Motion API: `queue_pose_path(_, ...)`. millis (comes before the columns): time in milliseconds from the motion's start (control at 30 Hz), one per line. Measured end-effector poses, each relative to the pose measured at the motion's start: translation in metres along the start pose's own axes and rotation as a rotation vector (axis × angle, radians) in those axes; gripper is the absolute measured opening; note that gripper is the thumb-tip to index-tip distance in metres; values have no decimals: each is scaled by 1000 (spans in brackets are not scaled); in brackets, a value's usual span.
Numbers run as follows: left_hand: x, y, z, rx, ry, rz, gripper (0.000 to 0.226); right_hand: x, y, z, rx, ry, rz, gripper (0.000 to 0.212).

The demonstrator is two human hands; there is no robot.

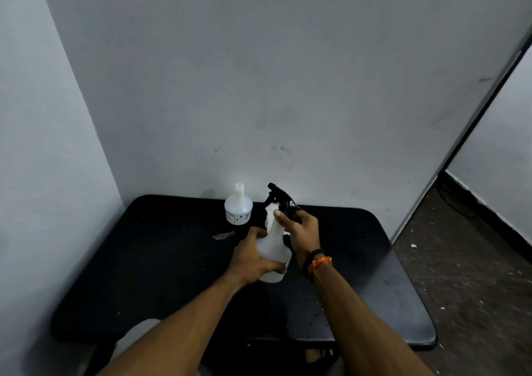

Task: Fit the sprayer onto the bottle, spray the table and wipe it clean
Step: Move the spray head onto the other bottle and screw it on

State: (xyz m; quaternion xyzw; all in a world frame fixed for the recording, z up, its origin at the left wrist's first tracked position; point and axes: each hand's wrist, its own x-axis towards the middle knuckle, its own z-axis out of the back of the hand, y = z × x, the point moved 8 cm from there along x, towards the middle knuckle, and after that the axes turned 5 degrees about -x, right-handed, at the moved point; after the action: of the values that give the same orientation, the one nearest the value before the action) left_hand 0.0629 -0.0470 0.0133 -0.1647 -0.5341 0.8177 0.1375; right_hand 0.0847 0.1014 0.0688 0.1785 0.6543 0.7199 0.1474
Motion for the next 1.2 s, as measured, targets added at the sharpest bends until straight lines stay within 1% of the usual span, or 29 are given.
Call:
queue_pose_path(100, 7, 5, -3, 92, -1, -20, 97, 4, -13, 9, 97, -25, -38, 18)
queue_pose_path(233, 12, 13, -10, 109, 18, -26, 98, 9, -25, 16, 103, -54, -55, 17)
queue_pose_path(367, 15, 31, -10, 172, 67, -1, 102, 21, -32, 39, 199, -189, -78, 20)
queue_pose_path(500, 15, 56, -3, 188, 99, 28, 104, 29, -45, 61, 276, -321, -122, 17)
queue_pose_path(667, 16, 66, 7, 148, 74, 15, 100, 24, -69, 72, 479, -415, -265, 9)
queue_pose_path(800, 22, 67, 17, 134, -1, -22, 98, 24, -72, 74, 631, -439, -342, 8)
queue_pose_path(933, 30, 69, 23, 171, -40, -49, 96, 28, -68, 80, 632, -462, -368, 7)
queue_pose_path(1033, 36, 66, 23, 188, -48, -69, 97, 30, -65, 78, 588, -402, -416, 10)
queue_pose_path(1200, 52, 59, 11, 182, -70, -87, 94, 37, -56, 74, 409, -297, -429, 14)
